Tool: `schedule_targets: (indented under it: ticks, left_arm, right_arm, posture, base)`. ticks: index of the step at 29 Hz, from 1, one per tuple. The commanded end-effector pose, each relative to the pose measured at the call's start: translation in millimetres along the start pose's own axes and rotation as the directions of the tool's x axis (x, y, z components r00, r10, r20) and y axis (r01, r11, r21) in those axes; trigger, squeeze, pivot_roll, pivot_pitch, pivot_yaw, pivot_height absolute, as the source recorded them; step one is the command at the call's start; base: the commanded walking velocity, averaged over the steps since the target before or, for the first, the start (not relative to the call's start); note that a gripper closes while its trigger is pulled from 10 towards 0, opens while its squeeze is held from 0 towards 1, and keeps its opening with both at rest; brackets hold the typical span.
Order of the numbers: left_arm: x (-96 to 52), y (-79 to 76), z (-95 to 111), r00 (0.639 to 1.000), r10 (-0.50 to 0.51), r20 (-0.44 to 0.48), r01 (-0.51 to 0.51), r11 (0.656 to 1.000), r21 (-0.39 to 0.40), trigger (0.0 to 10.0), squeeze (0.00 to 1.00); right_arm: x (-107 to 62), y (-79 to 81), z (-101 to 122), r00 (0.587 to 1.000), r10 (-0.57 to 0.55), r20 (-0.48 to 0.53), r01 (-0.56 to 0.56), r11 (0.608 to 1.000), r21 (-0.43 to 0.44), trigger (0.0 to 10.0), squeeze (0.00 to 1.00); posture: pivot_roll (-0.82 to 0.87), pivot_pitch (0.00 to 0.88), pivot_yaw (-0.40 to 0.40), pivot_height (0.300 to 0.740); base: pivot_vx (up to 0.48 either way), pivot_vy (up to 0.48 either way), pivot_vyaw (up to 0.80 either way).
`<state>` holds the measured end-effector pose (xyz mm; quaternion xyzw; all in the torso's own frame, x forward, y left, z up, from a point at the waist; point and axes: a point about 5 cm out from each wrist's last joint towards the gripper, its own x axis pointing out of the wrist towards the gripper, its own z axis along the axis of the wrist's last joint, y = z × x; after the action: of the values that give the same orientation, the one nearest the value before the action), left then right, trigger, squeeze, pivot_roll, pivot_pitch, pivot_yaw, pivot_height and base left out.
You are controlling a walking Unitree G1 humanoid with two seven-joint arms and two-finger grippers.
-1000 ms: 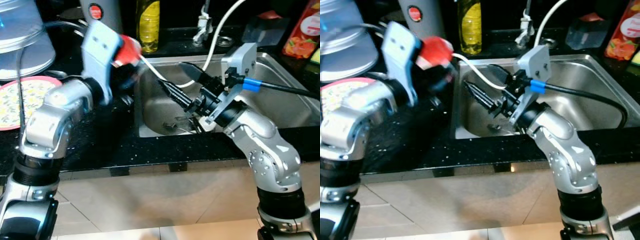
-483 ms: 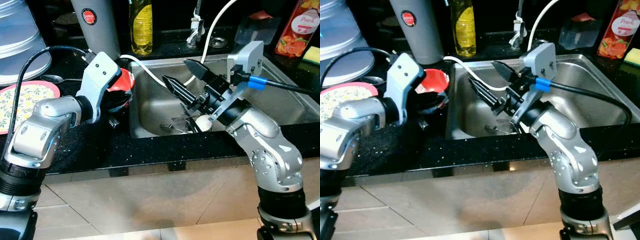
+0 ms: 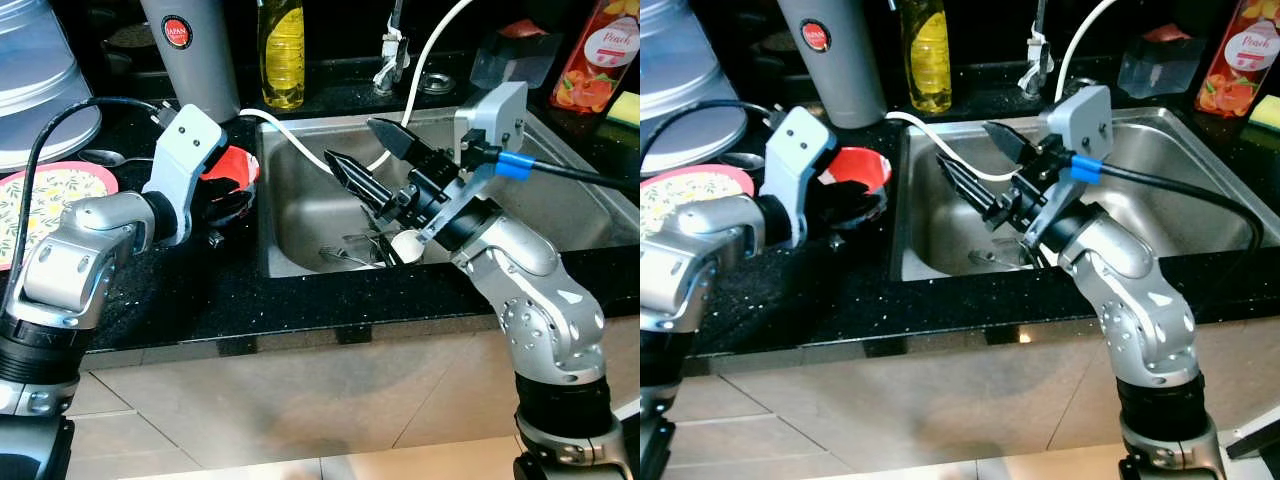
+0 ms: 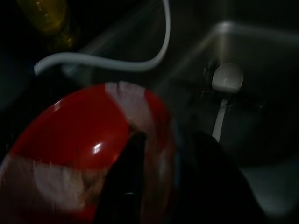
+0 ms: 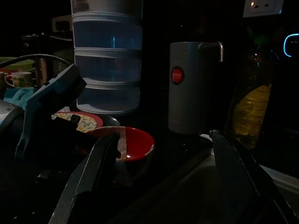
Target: Kitchen organization
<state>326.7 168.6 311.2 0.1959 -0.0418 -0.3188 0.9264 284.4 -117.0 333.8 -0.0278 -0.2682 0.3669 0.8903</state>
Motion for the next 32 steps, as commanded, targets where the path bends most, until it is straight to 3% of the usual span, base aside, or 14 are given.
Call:
schedule_targets:
  ticks: [1,2,3,5,9,10,12,14,18,23,25,30,31,32]
  left_arm:
    - [-3.8,-0.9,15.7,0.993,-0.003,0.119,0.001,1.0,0.013,10.0,0.84]
    - [-7.0,-1.4,27.1,0.98,-0.004,0.201,0.0,1.0,0.02,10.0,0.0]
    - [-7.0,-1.4,27.1,0.98,-0.004,0.201,0.0,1.0,0.02,10.0,0.0]
    - [-19.2,3.8,57.5,0.917,0.024,0.398,-0.015,1.0,-0.026,10.0,0.0]
    - [-22.7,7.0,64.3,0.899,0.04,0.436,-0.018,0.998,-0.055,10.0,0.0]
    - [-32.2,29.9,76.2,0.869,0.189,0.457,-0.146,0.981,-0.128,10.0,0.0]
    - [-35.6,40.4,78.2,0.855,0.265,0.445,-0.225,0.964,-0.14,10.0,0.0]
    - [-37.8,52.8,77.2,0.842,0.346,0.414,-0.304,0.938,-0.166,10.0,0.0]
    - [-33.8,99.0,18.4,0.797,0.598,-0.085,-0.599,0.762,-0.245,10.0,0.0]
    - [-27.8,95.2,8.1,0.816,0.571,-0.092,-0.576,0.789,-0.215,10.0,0.0]
    - [-18.0,84.7,-0.9,0.858,0.487,-0.162,-0.513,0.815,-0.269,10.0,0.0]
    - [-12.0,79.5,-5.2,0.873,0.443,-0.205,-0.487,0.819,-0.305,10.0,0.0]
    - [-10.8,80.5,-5.9,0.869,0.445,-0.218,-0.494,0.813,-0.309,0.0,0.0]
    - [-10.1,80.9,-6.1,0.867,0.444,-0.227,-0.496,0.809,-0.314,0.0,0.0]
  right_arm:
    - [-0.7,-0.5,1.3,1.0,-0.002,0.009,0.002,1.0,0.002,10.0,0.0]
    - [-0.6,-0.5,1.2,1.0,-0.002,0.009,0.002,1.0,0.004,10.0,0.0]
    - [-0.6,-0.5,1.2,1.0,-0.002,0.009,0.002,1.0,0.004,10.0,0.0]
    - [0.5,-0.1,0.6,1.0,-0.002,0.011,0.002,1.0,0.007,10.0,0.0]
    - [0.8,-0.1,0.5,1.0,-0.003,0.012,0.003,1.0,0.008,10.0,0.0]
    - [0.9,0.2,-0.2,1.0,-0.005,0.013,0.005,1.0,0.013,10.0,0.0]
    - [0.8,0.3,-0.6,1.0,-0.006,0.013,0.006,1.0,0.014,10.0,0.0]
    - [0.7,0.4,-1.3,1.0,-0.008,0.013,0.008,1.0,0.017,10.0,0.0]
    - [1.7,0.5,-2.8,1.0,-0.021,0.017,0.02,1.0,0.021,10.0,0.0]
    - [1.8,0.9,-3.3,1.0,-0.024,0.019,0.024,0.999,0.022,10.0,0.0]
    - [0.6,0.9,-2.6,0.999,-0.027,0.019,0.027,0.999,0.02,10.0,0.0]
    - [0.1,0.6,-2.3,0.999,-0.031,0.019,0.031,0.999,0.018,10.0,0.0]
    - [-0.1,0.7,-2.3,0.999,-0.032,0.02,0.032,0.999,0.018,10.0,0.0]
    - [-0.3,0.8,-2.3,0.999,-0.033,0.021,0.033,0.999,0.018,10.0,0.0]
  posture:
    - [-0.08,0.147,0.072,0.74]
    - [-0.08,0.147,0.072,0.74]
    - [-0.08,0.147,0.072,0.74]
    - [-0.08,0.146,0.069,0.74]
    - [-0.08,0.146,0.069,0.74]
    - [-0.07,0.147,0.068,0.74]
    - [-0.07,0.147,0.068,0.74]
    - [-0.06,0.145,0.066,0.74]
    - [-0.06,0.141,0.069,0.74]
    - [-0.07,0.136,0.074,0.74]
    - [-0.07,0.135,0.081,0.74]
    - [-0.07,0.134,0.083,0.74]
    - [-0.07,0.135,0.082,0.74]
    - [-0.07,0.135,0.082,0.74]
  base:
    - [0.0,0.0,0.0]
    - [0.0,0.0,0.0]
    - [0.0,0.0,0.0]
    - [0.0,0.0,0.0]
    - [0.0,0.0,0.0]
    - [0.0,0.0,0.0]
    - [0.0,0.0,0.0]
    - [0.0,0.0,0.0]
    - [0.0,0.0,0.0]
    - [0.0,0.0,0.0]
    - [0.0,0.0,0.0]
    - [0.0,0.0,0.0]
    - [0.0,0.0,0.0]
    - [0.0,0.0,0.0]
